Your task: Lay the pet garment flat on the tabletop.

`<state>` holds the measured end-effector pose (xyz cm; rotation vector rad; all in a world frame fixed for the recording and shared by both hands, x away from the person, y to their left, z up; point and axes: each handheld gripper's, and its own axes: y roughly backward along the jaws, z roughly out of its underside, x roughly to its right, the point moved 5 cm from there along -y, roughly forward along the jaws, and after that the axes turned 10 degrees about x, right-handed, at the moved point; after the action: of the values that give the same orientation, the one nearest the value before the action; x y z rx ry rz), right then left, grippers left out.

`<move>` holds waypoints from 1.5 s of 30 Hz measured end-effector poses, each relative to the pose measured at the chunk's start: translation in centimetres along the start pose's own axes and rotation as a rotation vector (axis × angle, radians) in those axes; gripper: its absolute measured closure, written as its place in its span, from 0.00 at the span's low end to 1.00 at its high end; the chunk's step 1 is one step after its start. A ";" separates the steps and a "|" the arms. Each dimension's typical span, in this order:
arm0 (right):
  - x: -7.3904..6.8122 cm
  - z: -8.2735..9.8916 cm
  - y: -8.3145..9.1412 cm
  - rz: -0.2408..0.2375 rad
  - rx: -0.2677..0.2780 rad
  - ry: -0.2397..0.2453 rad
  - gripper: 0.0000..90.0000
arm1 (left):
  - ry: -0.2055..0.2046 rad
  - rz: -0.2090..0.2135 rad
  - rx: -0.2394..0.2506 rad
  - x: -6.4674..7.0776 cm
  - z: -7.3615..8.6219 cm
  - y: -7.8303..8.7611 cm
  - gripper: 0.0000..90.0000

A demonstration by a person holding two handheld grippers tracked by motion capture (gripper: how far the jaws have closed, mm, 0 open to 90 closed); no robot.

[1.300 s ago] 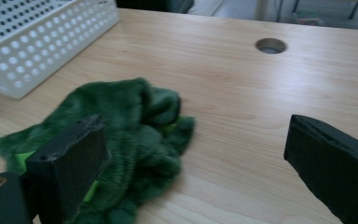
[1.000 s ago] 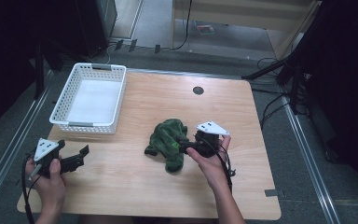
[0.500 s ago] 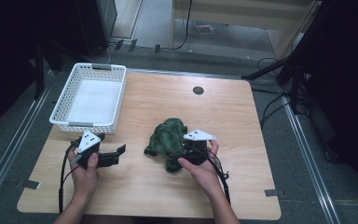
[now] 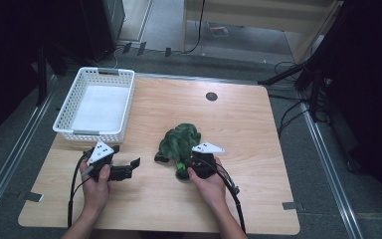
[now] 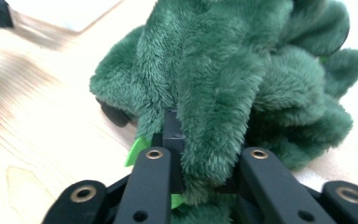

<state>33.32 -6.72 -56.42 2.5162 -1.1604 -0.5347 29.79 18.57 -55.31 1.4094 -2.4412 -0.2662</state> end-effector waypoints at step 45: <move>-0.1 -8.5 -3.0 0.042 0.094 0.055 0.89 | 0.016 0.109 -0.096 2.9 1.8 -2.1 0.16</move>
<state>39.14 -3.70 -50.22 2.5615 -1.2426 -0.4069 29.49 15.06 -57.19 1.2298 -2.4474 -0.3408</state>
